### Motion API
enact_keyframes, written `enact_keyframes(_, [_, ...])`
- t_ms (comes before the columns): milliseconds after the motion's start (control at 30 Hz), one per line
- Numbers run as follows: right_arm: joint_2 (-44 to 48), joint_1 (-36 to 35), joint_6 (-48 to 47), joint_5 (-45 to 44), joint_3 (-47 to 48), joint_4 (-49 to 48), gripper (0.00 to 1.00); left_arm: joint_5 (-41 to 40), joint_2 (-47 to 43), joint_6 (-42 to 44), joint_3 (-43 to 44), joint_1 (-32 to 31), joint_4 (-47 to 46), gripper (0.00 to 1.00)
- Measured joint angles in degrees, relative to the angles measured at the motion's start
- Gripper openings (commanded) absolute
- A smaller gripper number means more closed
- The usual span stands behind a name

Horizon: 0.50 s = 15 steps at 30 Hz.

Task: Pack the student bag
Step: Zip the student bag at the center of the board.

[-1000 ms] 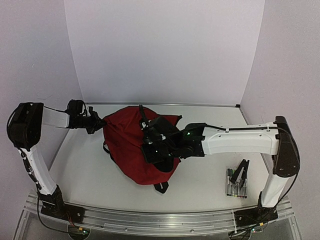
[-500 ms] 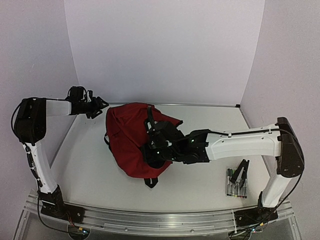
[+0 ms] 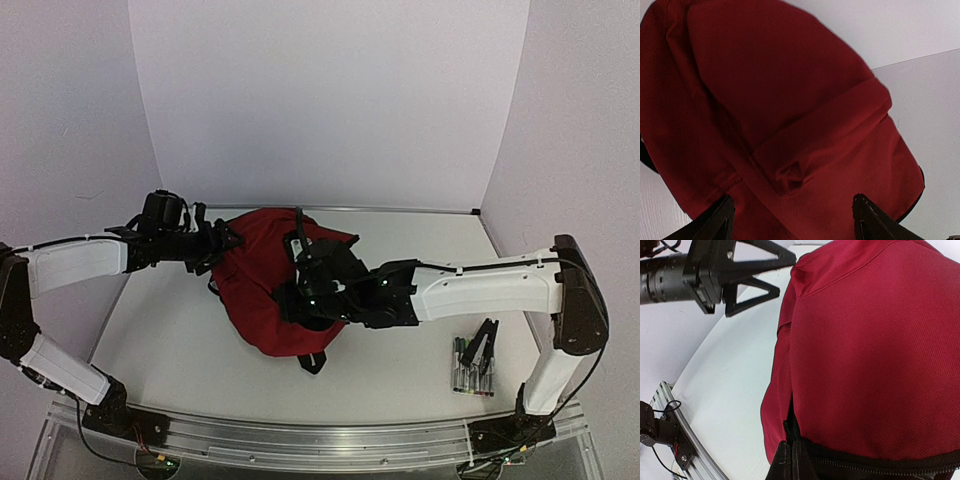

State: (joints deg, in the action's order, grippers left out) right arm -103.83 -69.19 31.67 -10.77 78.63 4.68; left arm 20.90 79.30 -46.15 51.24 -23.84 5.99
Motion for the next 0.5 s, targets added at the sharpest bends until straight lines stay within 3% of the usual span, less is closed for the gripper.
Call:
enact_keyframes(267, [0.0, 0.0, -0.1, 0.8, 0.0, -1.7, 0.00, -1.6, -1.1, -6.1, -3.3, -6.1, 2.5, 0.78])
enact_keyframes(367, [0.0, 0.0, -0.1, 1.1, 0.0, -1.9, 0.00, -1.5, -0.6, -8.1, -4.7, -6.7, 1.3, 0.63])
enact_keyframes(500, [0.0, 0.0, -0.1, 1.3, -0.4, -2.3, 0.00, -1.3, 1.3, -9.7, -4.8, -7.3, -0.7, 0.32])
